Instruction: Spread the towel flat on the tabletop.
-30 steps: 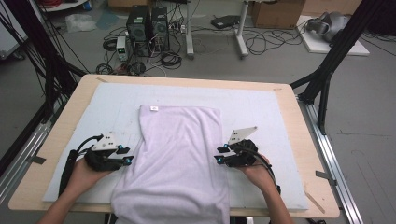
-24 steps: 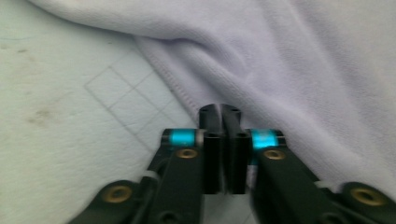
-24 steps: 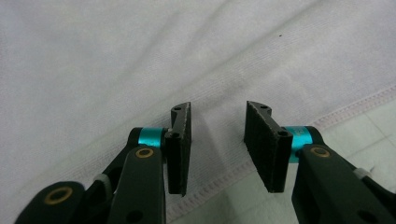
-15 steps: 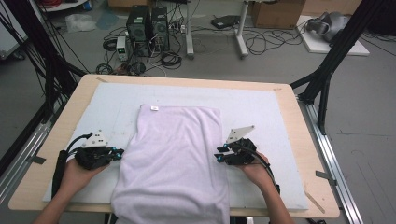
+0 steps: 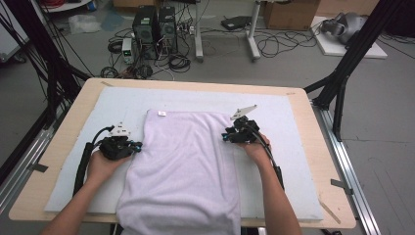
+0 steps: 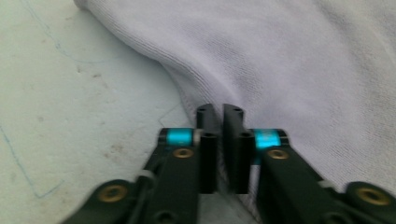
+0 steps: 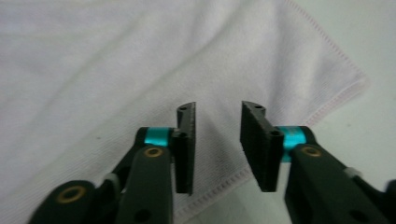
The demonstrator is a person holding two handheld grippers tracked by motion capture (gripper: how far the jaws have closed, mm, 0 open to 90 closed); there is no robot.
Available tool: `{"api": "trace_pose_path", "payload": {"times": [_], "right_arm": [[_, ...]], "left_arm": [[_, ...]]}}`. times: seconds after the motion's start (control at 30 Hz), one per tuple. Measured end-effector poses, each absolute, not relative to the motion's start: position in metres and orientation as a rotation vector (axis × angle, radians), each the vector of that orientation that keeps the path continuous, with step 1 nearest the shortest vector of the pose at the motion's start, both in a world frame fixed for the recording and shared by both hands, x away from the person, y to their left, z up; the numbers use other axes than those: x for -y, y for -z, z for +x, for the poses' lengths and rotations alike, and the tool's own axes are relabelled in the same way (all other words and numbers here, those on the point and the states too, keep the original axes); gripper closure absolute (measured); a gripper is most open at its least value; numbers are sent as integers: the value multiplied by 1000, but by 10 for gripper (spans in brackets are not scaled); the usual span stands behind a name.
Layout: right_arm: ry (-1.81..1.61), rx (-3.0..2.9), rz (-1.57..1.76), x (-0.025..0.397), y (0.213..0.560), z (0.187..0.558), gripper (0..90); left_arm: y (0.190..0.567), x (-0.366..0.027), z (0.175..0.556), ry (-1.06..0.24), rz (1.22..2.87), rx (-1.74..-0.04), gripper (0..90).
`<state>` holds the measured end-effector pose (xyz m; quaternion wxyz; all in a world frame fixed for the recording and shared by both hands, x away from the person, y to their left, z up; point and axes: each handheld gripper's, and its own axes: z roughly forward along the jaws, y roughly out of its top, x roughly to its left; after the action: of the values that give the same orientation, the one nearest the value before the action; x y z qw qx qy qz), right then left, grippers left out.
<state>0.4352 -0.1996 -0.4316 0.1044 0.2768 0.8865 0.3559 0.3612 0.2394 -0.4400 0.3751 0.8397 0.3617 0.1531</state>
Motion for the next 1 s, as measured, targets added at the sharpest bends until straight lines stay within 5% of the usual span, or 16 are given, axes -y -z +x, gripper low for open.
{"api": "trace_pose_path", "payload": {"times": [0.1, 0.43, 0.63, 0.87, 0.97, 1.0], "right_arm": [[-1085, -2641, 853, 201, 439, 440, 879], [-994, -2618, 820, 235, 415, 420, 891], [-1070, -2586, 818, 233, 417, 425, 739], [-1010, -2499, 983, 233, 430, 452, 634], [-984, -2480, 1043, 235, 439, 458, 640], [-1005, -2473, 1057, 235, 439, 459, 709]], "left_arm": [[439, -242, 361, -376, 2142, -921, 876], [421, -246, 368, -407, 2073, -923, 733], [425, -238, 399, -410, 2060, -987, 764], [436, -221, 431, -408, 2088, -1084, 607], [441, -216, 435, -413, 2091, -1083, 783], [441, -215, 436, -415, 2086, -1089, 866]]}}
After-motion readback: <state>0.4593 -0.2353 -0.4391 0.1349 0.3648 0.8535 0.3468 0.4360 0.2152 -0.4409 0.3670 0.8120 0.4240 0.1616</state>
